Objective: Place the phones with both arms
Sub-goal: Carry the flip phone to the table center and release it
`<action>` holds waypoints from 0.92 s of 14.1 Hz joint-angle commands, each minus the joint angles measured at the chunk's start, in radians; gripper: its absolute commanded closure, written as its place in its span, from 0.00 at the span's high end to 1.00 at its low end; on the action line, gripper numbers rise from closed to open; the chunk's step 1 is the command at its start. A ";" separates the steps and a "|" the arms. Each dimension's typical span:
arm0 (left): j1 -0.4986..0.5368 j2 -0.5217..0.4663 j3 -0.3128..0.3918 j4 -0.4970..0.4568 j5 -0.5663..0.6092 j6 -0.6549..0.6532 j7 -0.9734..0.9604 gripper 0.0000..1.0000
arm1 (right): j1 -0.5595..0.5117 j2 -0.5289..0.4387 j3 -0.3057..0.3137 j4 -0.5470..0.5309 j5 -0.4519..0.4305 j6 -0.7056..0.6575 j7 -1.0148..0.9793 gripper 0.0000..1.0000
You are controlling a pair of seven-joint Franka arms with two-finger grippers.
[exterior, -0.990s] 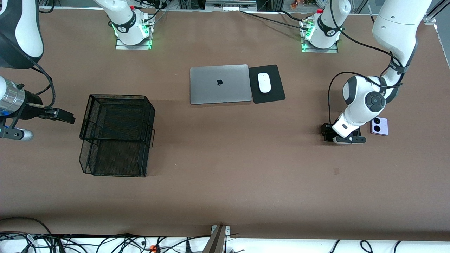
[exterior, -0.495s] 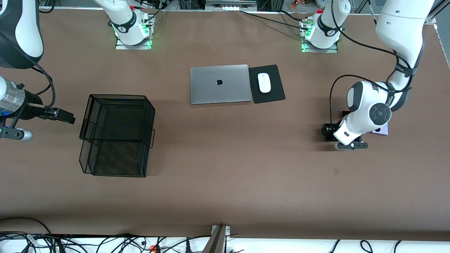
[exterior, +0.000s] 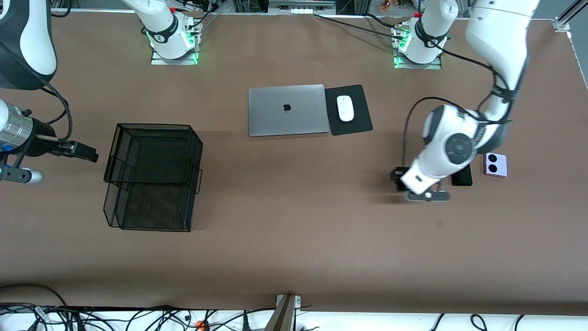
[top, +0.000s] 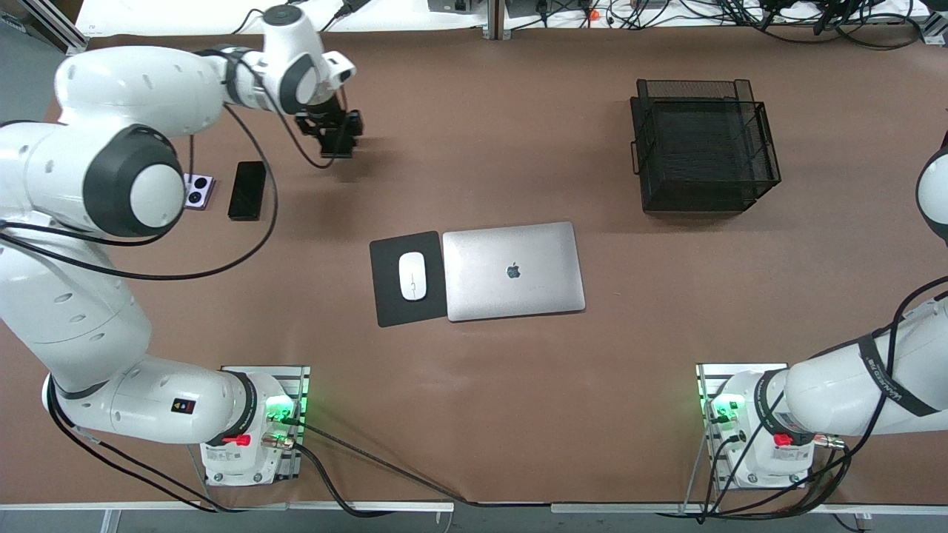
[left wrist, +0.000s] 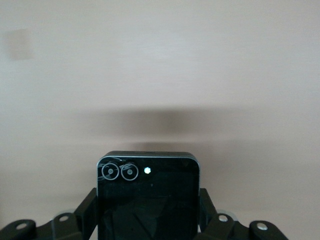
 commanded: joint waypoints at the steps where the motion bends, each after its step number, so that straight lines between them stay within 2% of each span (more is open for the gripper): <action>1: -0.127 0.100 0.013 0.150 0.005 -0.026 -0.126 0.00 | -0.004 -0.013 0.004 -0.013 0.017 0.005 0.016 1.00; 7: -0.325 0.283 0.013 0.409 0.002 -0.024 -0.397 0.00 | -0.004 -0.011 0.004 -0.013 0.017 0.005 0.016 1.00; 10: -0.426 0.433 0.033 0.612 0.016 -0.013 -0.508 0.00 | -0.004 -0.011 0.004 -0.013 0.017 0.005 0.016 1.00; 11: -0.443 0.459 0.039 0.650 0.016 -0.013 -0.516 0.00 | -0.004 -0.011 0.004 -0.013 0.017 0.005 0.014 1.00; 13: -0.472 0.467 0.041 0.664 0.017 -0.010 -0.514 0.00 | -0.004 -0.011 0.004 -0.013 0.017 0.008 0.016 1.00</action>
